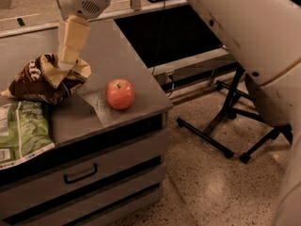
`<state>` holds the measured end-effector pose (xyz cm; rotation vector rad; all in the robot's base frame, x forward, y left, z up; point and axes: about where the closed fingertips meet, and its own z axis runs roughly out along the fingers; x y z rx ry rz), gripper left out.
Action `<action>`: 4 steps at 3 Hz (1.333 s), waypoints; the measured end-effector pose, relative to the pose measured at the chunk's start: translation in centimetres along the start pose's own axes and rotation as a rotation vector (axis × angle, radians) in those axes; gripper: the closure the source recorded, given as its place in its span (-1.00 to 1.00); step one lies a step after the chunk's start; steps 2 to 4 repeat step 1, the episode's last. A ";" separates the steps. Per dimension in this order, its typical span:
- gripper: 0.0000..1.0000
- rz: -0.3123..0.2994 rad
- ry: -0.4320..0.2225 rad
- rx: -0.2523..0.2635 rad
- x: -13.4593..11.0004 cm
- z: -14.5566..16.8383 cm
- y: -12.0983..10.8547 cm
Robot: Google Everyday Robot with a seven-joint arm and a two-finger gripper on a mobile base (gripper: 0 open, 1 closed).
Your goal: Move brown chip bag near green jalapeno chip bag
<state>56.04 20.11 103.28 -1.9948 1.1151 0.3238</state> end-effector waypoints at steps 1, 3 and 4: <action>-1.00 0.000 0.000 0.000 0.0 0.0 0.0; -1.00 0.000 0.000 0.000 0.0 0.0 0.0; -1.00 0.000 0.000 0.000 0.0 0.0 0.0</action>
Offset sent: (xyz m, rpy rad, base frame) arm 0.0000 0.0000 0.0000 0.0000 0.0000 0.0000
